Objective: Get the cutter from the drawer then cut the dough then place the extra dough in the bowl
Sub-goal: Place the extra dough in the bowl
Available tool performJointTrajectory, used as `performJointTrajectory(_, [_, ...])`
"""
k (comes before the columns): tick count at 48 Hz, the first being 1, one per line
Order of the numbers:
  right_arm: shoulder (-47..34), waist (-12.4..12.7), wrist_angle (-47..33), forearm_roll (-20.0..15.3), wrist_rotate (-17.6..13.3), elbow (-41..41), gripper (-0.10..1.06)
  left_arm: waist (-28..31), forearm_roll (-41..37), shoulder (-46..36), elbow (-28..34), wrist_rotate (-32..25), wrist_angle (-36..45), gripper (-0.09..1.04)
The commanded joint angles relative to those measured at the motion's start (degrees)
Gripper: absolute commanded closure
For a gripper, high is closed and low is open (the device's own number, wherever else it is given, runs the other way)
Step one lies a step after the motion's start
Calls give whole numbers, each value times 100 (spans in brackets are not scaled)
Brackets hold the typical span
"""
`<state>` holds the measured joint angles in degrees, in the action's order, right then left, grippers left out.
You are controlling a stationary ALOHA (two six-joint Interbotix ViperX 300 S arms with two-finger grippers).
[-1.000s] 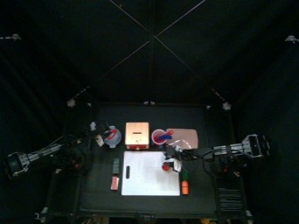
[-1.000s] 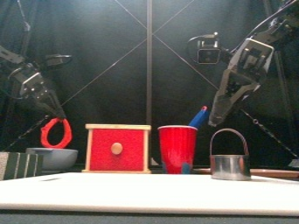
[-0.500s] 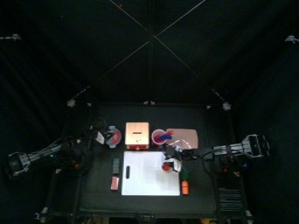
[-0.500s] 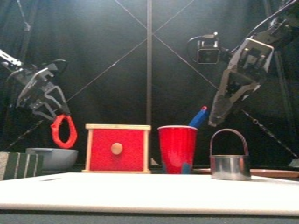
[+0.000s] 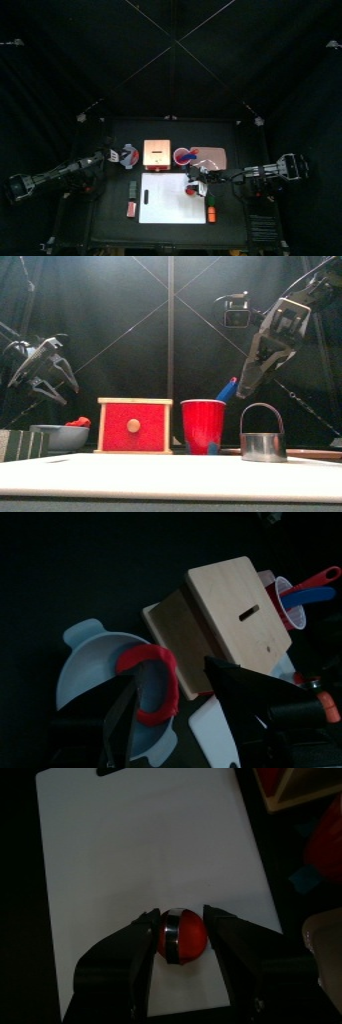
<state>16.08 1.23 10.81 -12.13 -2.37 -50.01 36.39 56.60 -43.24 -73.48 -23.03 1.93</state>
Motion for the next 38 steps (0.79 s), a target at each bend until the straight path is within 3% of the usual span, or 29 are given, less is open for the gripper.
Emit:
performJointTrajectory(1, [62,26,-62,0,0,123,19,-255,-554,18,185,-9,-105,8])
performJointTrajectory(10, [26,35,-123,-18,0,123,19,-1046,-2109,18,246,9,-483,8])
performJointTrajectory(18, [35,70,-378,53,62,158,19,-1978,-3059,18,202,18,-1591,8])
performJointTrajectory(23, [114,123,-1318,369,114,193,19,-2549,-3621,18,97,26,-2391,8])
performJointTrajectory(26, [132,123,-2206,738,88,141,19,-2848,-3832,18,53,53,-2716,8])
performJointTrajectory(32, [53,123,-3516,1327,9,18,19,-3366,-3823,18,62,185,-2786,8])
performJointTrajectory(38, [-70,114,-4034,1415,9,26,19,-3604,-3806,18,44,325,-2786,8])
